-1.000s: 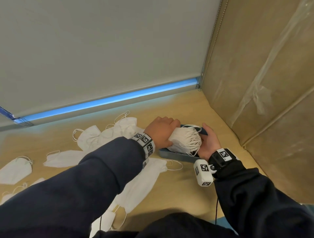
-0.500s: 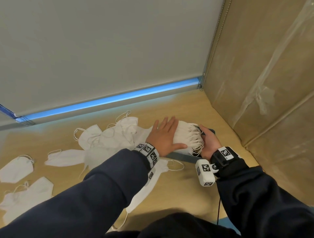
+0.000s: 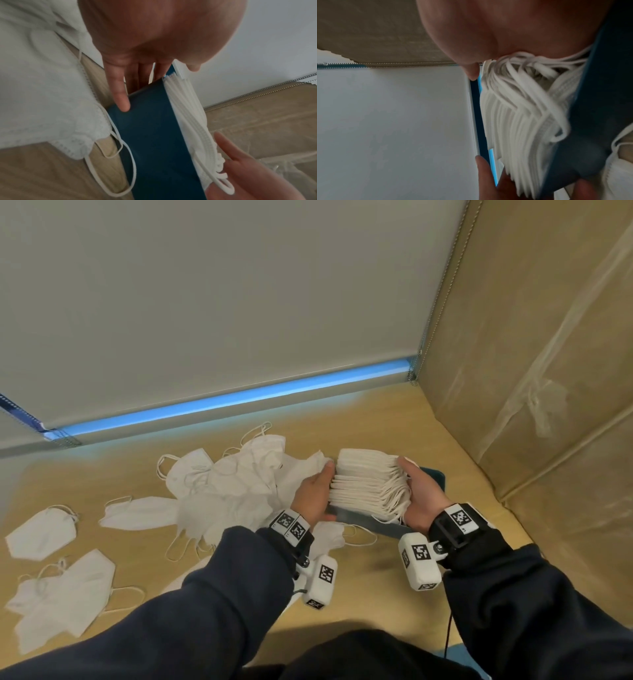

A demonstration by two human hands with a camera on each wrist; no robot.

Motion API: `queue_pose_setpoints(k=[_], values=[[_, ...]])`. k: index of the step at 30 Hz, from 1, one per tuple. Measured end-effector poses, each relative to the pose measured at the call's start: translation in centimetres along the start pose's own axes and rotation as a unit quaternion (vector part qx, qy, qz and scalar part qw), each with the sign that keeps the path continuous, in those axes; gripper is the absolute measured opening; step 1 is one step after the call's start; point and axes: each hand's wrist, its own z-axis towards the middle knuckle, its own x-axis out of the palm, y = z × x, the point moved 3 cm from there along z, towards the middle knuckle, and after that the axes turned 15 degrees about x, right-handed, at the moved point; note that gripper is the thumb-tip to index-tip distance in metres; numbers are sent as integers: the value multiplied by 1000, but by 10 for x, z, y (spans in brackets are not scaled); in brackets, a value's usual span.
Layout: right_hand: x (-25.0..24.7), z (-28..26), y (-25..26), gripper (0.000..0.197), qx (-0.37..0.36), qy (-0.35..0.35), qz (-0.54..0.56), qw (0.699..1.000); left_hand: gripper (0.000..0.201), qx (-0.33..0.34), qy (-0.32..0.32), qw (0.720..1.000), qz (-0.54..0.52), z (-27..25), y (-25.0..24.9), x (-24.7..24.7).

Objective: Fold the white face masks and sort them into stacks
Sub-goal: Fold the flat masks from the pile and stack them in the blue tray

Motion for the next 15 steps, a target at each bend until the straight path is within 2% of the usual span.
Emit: queue_pose_setpoints(k=[3,6,10,12,15], values=[[5,3,-3,58,7,5,10,1000,64,-7,-9,1000,26,0,-2,2],[9,3,-5,60,2,-1,-5,1000,56,18,-12,997,73,-1,-6,2],[-1,-1,-4,57,-6,-44,-41,998,58,-3,-34,998,49,-2,-1,-10],[-10,-2,-2,57,-13,-54,-60,997,56,-1,-20,999,36,-8,0,-14],[-17,-6,-2,53,-2,-59,-114,992,52,21,35,998,43,-23,2,-15]])
